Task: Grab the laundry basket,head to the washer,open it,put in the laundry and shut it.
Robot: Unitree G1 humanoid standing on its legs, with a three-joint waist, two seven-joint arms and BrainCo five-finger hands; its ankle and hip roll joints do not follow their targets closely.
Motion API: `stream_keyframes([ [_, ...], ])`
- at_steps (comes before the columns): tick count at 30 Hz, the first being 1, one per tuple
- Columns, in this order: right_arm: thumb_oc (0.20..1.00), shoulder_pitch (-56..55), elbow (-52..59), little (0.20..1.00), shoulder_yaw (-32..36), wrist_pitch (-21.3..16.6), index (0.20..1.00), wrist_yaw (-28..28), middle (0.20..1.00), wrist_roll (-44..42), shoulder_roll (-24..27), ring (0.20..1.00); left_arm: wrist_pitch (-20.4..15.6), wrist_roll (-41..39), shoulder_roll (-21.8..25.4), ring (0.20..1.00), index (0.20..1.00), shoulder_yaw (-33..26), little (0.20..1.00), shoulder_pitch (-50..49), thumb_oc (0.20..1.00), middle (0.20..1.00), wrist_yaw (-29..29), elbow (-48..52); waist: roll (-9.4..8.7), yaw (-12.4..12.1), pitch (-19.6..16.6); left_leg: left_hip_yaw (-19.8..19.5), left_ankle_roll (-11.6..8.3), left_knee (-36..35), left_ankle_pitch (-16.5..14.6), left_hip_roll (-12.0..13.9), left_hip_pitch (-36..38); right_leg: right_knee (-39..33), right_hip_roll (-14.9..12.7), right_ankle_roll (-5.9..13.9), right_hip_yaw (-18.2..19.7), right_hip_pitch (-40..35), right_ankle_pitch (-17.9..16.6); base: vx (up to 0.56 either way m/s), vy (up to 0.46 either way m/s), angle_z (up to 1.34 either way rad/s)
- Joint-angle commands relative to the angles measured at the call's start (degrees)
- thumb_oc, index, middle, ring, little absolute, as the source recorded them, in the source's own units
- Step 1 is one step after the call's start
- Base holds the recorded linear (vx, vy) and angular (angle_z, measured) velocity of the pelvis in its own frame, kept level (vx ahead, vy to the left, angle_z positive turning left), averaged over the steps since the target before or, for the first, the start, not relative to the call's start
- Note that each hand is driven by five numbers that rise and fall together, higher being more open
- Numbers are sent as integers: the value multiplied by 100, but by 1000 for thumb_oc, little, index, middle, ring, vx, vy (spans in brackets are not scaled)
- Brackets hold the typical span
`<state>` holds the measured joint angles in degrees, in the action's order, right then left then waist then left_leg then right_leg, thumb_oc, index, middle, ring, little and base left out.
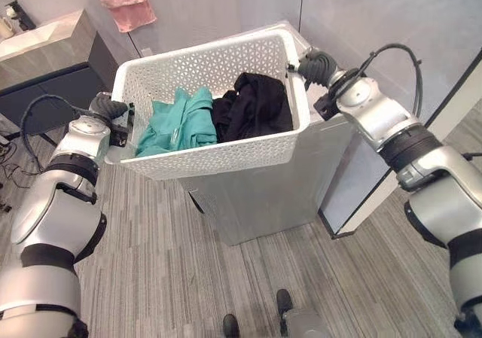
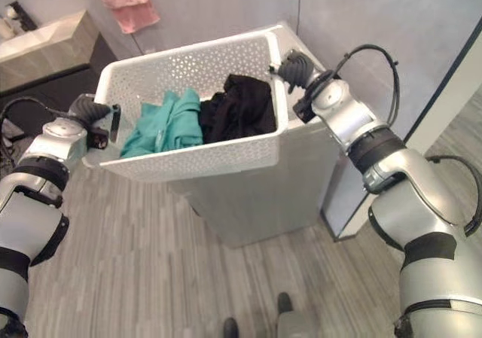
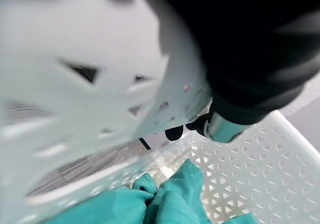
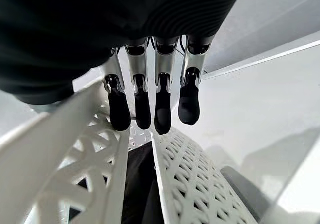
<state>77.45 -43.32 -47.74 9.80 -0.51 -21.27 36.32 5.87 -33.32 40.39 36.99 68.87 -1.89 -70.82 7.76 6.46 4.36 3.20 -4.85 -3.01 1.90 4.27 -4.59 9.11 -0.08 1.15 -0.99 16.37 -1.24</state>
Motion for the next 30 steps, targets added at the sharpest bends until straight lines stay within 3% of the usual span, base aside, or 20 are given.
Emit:
stream_keyframes([
  [1, 200, 1122, -600, 200, -285, -246, 200, -294, 200, 184, -126, 200, -463, -442, -683, 200, 200, -210, 200, 247, 200, 200, -340, -503, -388, 265, 389, 4, -167, -199, 244, -233, 238, -1360, -277, 292, 103, -749, -622, 41, -58, 7],
  [8, 200, 1697, -888, 200, -465, -412, 200, -576, 200, 18, -437, 200, -643, -846, -677, 200, 200, -204, 200, 831, 200, 200, -567, -528, -390, 245, 310, 72, -293, -199, 428, -177, -309, -1411, -266, 328, 300, -193, -729, 30, -43, -2],
  [20, 203, 2275, -698, 203, -790, -631, 203, -1007, 203, 22, -798, 203, -872, -1275, -762, 200, 200, -337, 200, 1582, 200, 200, -1142, -379, -391, 212, 318, 135, -541, -199, 874, -13, -597, -1411, -152, 269, 375, 86, -711, 46, -37, -8],
  [22, 347, 2297, -667, 347, -799, -681, 347, -1046, 347, 52, -846, 347, -898, -1217, -803, 200, 200, -356, 200, 1641, 200, 200, -1217, -345, -376, 203, 339, 152, -566, -199, 919, 3, -639, -1411, -147, 264, 365, 116, -717, 0, 0, 0],
  [25, 435, 2327, -684, 435, -726, -797, 435, -1287, 435, 193, -887, 435, -1057, -1235, -940, 200, 200, -490, 200, 1681, 200, 200, -1496, -180, -368, 181, 391, 139, -600, -199, 980, 21, -760, -1411, -154, 266, 330, 212, -711, -25, -24, 0],
  [26, 1000, 2325, -733, 1000, -666, -824, 1000, -1464, 1000, 363, -914, 1000, -1116, -1112, -1058, 567, 567, -555, 567, 1657, 567, 567, -1695, -92, -362, 178, 400, 139, -616, -199, 1008, 31, -831, -1411, -168, 279, 309, 276, -722, -41, -38, 2],
  [27, 1000, 2322, -732, 1000, -665, -824, 1000, -1467, 1000, 368, -914, 1000, -1114, -1103, -1062, 1000, 1000, -558, 1000, 1653, 1000, 1000, -1707, -83, -360, 177, 396, 137, -616, -199, 1009, 30, -836, -1411, -169, 279, 308, 280, -722, -18, -31, 4],
  [30, 1000, 2357, -787, 1000, -737, -813, 1000, -1659, 1000, 894, -965, 1000, -1166, -820, -1265, 1000, 1000, -614, 1000, 1644, 1000, 1000, -1973, 30, -356, 179, 450, 140, -648, -199, 1069, 50, -876, -1411, -147, 267, 303, 298, -722, -8, -14, 2],
])
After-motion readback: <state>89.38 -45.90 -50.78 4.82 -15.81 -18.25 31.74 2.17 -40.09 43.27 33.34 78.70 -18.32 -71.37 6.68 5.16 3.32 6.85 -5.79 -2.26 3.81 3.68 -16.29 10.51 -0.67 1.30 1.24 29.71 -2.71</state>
